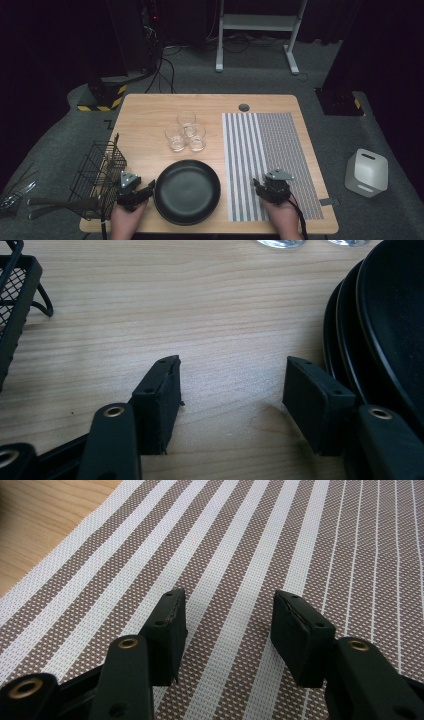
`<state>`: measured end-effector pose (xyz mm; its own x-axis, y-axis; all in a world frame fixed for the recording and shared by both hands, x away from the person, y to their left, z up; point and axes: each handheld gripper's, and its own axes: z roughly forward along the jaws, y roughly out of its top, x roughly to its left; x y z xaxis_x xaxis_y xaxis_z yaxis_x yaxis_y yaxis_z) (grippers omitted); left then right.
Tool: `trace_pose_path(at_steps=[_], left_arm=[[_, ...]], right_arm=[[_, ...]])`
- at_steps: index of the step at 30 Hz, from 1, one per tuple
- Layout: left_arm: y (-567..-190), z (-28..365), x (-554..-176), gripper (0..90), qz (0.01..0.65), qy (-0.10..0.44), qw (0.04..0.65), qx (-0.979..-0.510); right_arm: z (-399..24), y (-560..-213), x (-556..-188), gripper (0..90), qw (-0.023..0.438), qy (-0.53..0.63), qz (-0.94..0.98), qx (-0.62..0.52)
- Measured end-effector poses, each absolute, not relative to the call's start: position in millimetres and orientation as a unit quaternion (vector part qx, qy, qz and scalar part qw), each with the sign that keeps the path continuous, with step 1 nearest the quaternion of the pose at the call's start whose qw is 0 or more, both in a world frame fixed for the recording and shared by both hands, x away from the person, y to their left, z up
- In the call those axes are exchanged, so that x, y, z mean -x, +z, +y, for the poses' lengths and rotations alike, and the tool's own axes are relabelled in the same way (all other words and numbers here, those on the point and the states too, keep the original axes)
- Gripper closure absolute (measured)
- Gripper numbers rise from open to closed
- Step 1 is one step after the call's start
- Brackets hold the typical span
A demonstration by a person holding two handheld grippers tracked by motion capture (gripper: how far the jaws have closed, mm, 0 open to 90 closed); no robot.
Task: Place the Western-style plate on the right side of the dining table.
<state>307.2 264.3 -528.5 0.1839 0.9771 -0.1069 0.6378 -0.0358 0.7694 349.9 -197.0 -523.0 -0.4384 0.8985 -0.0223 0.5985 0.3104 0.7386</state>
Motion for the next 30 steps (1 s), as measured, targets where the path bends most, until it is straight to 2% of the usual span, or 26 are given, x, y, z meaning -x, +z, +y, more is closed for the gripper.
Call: trace_pose_path(at_steps=[10,21,30], left_arm=[[-524.7,268.6,-308.5,42.3,0.591,0.232,0.372,-0.677],[-501.8,267.6,-307.2,41.9,0.582,0.236,0.392,-0.672],[-482.8,257.1,-312.5,41.8,0.556,0.209,0.424,-0.683]], right_arm=[[-196.7,-523.0,-350.0,48.2,0.225,0.336,0.778,-0.481],[-195.2,-523.0,-348.9,49.1,0.233,0.333,0.781,-0.474],[-194.7,-522.9,-348.3,51.7,0.233,0.334,0.783,-0.47]])
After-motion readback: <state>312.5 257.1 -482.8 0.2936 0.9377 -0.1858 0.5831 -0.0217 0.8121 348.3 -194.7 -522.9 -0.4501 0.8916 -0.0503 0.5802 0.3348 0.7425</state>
